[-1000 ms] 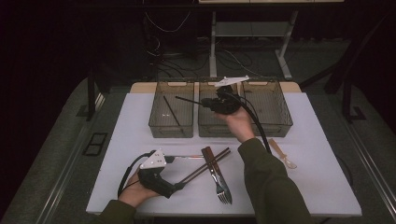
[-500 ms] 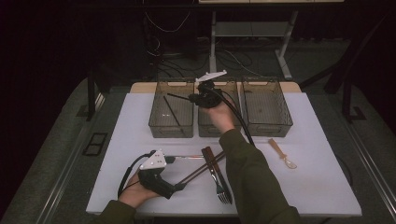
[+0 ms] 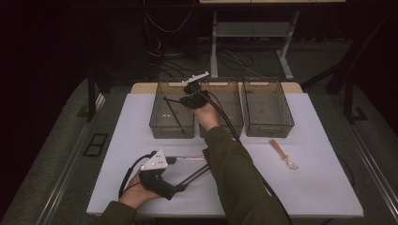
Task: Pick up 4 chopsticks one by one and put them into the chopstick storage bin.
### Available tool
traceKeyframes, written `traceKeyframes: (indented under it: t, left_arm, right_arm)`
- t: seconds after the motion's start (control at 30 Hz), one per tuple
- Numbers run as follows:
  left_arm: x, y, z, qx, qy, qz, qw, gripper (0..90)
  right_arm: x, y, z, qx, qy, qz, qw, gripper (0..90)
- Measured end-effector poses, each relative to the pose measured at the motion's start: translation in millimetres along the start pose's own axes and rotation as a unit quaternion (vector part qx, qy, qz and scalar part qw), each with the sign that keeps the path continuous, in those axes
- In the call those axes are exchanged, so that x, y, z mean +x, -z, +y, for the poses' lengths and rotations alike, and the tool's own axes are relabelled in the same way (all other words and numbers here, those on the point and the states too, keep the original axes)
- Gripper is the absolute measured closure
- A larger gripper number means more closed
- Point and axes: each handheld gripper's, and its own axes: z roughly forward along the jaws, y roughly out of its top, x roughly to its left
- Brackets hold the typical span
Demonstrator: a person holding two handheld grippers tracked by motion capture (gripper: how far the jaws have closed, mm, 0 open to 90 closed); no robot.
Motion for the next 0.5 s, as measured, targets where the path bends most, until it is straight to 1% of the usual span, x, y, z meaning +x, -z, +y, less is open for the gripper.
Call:
traceKeyframes:
  t: [0.07, 0.1, 0.17, 0.3, 0.4, 0.5]
  left_arm:
    - [0.1, 0.0, 0.3, 0.001, 0.000, -0.001, 1.0000, 0.0]
    - [0.1, 0.0, 0.3, -0.001, 0.001, -0.001, 1.0000, 0.0]
    - [0.8, 0.5, 0.3, -0.002, 0.001, 0.000, 1.0000, 0.0]
    - [0.7, 0.3, 0.4, -0.004, 0.003, 0.000, 1.0000, 0.0]
    - [0.6, 0.4, 0.8, -0.002, 0.003, -0.002, 1.0000, 0.0]
    - [0.9, 0.6, 0.8, -0.002, 0.002, -0.002, 1.0000, 0.0]
  right_arm:
    - [0.8, -4.3, 0.8, 0.004, 0.000, -0.003, 1.0000, 86.2]
    - [1.5, -6.9, 1.7, 0.008, 0.002, -0.009, 0.9999, 86.2]
    - [3.6, -11.0, 3.2, 0.015, 0.011, -0.017, 0.9997, 86.2]
    - [7.2, -17.3, 6.3, 0.019, 0.012, -0.018, 0.9996, 86.2]
    - [8.0, -20.4, 7.5, 0.021, 0.010, -0.023, 0.9995, 86.2]
    - [7.7, -22.7, 7.5, 0.023, 0.007, -0.022, 0.9995, 86.2]
